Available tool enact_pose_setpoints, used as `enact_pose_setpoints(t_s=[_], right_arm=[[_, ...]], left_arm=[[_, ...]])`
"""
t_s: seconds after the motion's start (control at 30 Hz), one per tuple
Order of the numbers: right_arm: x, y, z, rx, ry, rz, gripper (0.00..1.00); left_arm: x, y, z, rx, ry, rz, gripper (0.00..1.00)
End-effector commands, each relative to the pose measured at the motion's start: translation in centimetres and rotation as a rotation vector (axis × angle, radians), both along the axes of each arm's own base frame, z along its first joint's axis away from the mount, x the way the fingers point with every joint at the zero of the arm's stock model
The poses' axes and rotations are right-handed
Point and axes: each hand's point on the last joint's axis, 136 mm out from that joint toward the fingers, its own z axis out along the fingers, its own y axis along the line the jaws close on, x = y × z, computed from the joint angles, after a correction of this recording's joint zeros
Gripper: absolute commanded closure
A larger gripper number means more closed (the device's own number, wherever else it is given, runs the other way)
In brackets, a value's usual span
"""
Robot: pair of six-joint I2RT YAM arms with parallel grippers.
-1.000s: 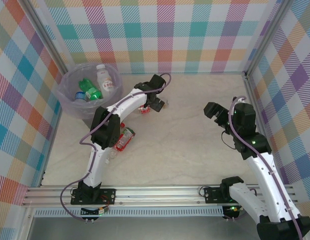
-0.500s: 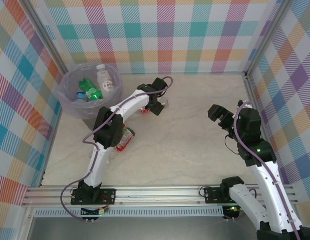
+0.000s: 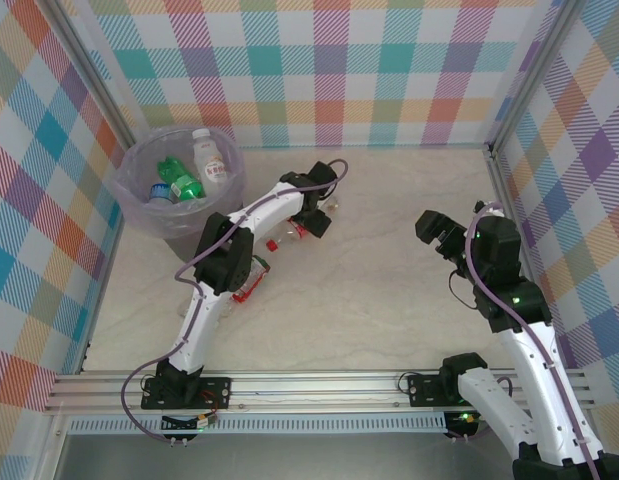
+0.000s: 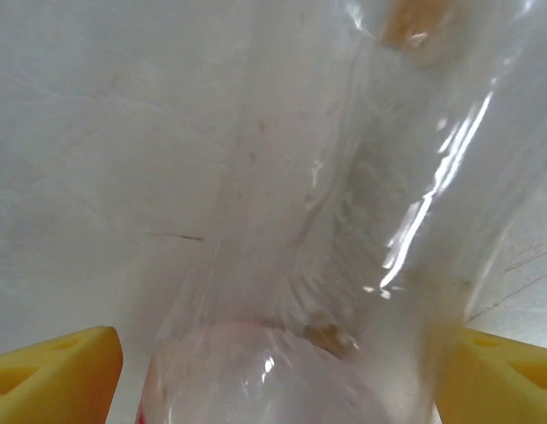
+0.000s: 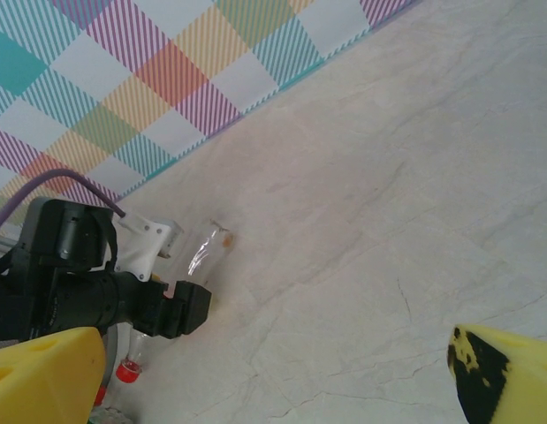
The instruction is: Put the plastic bottles in the bin
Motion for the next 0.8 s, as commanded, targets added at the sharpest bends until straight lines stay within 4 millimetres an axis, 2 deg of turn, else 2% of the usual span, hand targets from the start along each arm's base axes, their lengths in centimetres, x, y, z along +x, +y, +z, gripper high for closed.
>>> enact_pose_setpoints(t_s=[0.0,0.13,0.2,0.3,0.47,0.57,0.63,0.77], right_arm=[[0.1,-0.4,0.8,-0.022,-0.018,-0.012,0.01],[0.1,-0.5,0.7,-0.029,-0.016,-0.016,0.01],[0.2,-0.6,0.6,-0.033,-0.013,-0.019,0.01],[0.5,-0.7,0.4,-0.041,-0.006,-0.024,0.01],[1.0,-0.5,0.0,-0.037,0.005,-0.016,0.01],[1.3,-0.5,-0.4,-0.037,0.011,-0.017,0.01],[1.6,-0.4,-0.6,-0.039,0.018,-0.014,0.01],[2.2,-0.1,-1.0,-0.033,0.028,-0.006,0.01]], left_arm=[[-0.7,-0.5,-0.2,-0.016,0.039,0.013,0.16],[-0.9,-0.6,0.4,-0.028,0.034,0.028,0.31],[-1.1,-0.9,1.2,-0.034,0.025,0.025,0.33],[-1.8,-1.8,3.2,-0.052,0.000,0.010,0.35],[-2.8,-3.0,7.6,-0.109,-0.055,0.007,0.40],[-3.3,-3.6,11.7,-0.201,-0.107,0.019,0.41],[-3.7,-3.5,15.8,-0.274,-0.163,0.040,0.41],[-3.9,-0.6,24.1,-0.419,-0.295,0.116,0.42]])
